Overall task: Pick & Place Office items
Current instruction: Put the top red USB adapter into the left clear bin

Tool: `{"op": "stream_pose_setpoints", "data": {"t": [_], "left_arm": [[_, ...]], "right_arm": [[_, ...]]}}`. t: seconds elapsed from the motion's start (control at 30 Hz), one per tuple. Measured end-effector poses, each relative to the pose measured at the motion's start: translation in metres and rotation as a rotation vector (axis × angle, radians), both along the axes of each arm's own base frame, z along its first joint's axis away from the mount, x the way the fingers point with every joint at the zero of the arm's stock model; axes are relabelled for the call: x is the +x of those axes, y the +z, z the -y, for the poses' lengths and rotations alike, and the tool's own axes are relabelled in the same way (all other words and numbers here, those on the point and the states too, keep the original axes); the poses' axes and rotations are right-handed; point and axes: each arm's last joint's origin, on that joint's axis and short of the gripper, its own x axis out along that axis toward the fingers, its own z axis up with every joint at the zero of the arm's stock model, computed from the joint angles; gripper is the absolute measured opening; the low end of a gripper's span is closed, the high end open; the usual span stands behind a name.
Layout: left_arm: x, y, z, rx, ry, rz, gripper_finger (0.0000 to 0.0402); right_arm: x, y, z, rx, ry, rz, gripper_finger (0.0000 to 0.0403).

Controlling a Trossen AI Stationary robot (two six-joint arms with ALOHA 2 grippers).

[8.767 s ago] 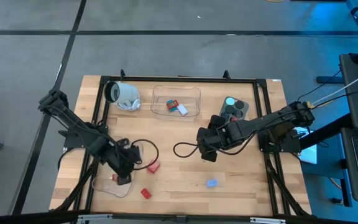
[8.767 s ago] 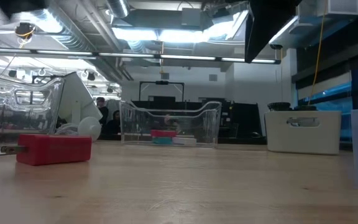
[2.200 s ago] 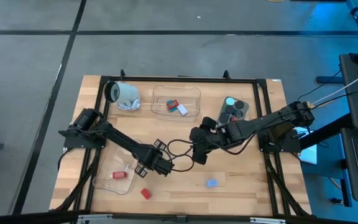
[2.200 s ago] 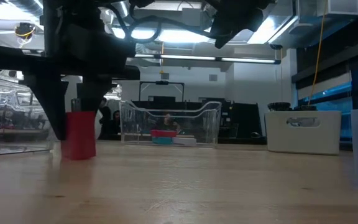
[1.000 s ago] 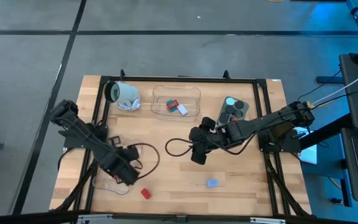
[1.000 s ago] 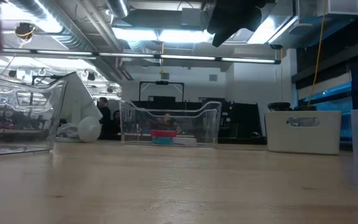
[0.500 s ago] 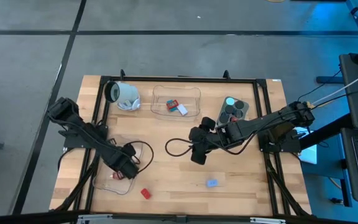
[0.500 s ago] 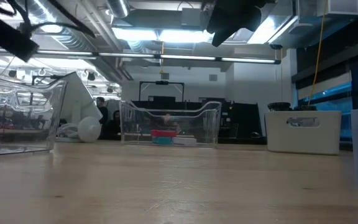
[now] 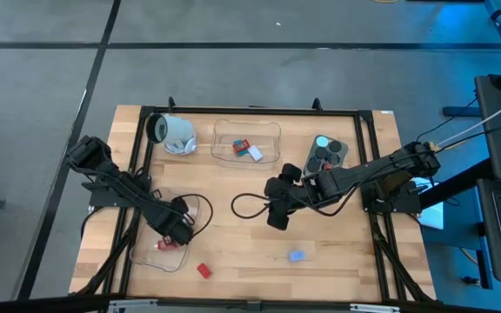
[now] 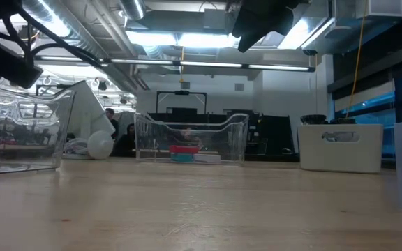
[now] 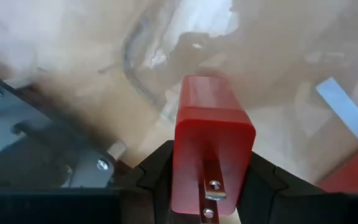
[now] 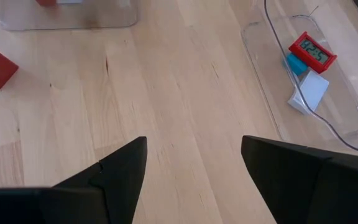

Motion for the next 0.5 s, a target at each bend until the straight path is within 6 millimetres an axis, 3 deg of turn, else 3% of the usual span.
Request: {"op": "stream_pose_setpoints", "data": {"t": [0.5], "left_arm": [[-0.0018,0.0037,-0.0032,0.057,-0.055,-0.010,0.0164]], "right_arm": [[0.0000,-0.0001,0.0000,0.000,0.000,0.000,0.0265]]}}
